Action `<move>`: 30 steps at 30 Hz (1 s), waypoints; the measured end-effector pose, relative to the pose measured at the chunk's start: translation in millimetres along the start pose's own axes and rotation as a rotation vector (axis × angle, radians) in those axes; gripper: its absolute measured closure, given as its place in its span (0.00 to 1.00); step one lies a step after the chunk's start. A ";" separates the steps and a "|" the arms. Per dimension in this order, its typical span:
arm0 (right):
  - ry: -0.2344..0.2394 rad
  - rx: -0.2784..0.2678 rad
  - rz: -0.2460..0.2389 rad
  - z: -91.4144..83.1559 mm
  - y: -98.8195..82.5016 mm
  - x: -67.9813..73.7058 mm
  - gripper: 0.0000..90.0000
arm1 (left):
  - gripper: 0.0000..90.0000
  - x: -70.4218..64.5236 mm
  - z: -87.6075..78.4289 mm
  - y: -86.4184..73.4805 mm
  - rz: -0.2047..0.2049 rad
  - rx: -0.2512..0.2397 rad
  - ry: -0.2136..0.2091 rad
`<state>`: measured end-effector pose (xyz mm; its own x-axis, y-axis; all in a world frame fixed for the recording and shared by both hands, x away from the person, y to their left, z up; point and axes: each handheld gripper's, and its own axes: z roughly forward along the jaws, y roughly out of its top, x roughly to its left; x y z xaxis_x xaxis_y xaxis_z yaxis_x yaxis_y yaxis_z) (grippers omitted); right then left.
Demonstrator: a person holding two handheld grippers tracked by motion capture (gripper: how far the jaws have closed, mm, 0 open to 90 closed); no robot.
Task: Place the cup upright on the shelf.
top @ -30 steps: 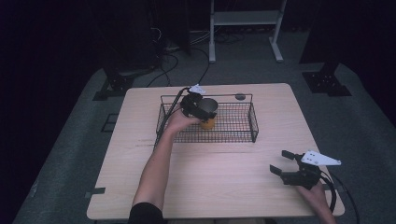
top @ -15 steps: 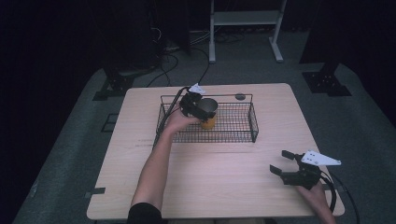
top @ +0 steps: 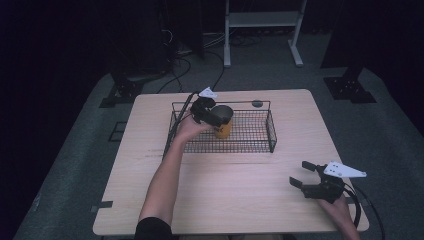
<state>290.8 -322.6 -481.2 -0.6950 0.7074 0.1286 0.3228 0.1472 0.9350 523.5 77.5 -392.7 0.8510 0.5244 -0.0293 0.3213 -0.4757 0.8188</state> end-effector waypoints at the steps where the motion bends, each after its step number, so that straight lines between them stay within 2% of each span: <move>1: 0.000 0.000 0.000 -0.1 0.0 0.0 0.15 | 0.02 -0.1 -1.0 0.4 0.000 -0.007 0.001; 6: 0.001 -0.001 -0.001 -0.1 0.0 0.0 0.15 | 0.02 -1.1 -6.9 2.0 -0.004 -0.030 -0.005; 13: -0.013 0.006 -0.006 0.6 0.1 1.3 0.15 | 0.02 -9.1 -13.7 8.0 0.024 -0.050 -0.003; 19: -0.017 0.006 -0.003 0.7 0.2 1.2 0.15 | 0.02 -13.1 -20.9 9.9 0.023 -0.091 -0.005; 30: -0.019 0.007 -0.004 0.7 0.1 1.6 0.15 | 0.02 -13.4 -37.0 1.5 -0.021 -0.156 -0.020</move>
<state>290.2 -321.0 -481.1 -0.6842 0.7197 0.1181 0.3241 0.1550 0.9333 497.2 96.0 -369.9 0.8534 0.5180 -0.0579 0.2722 -0.3481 0.8971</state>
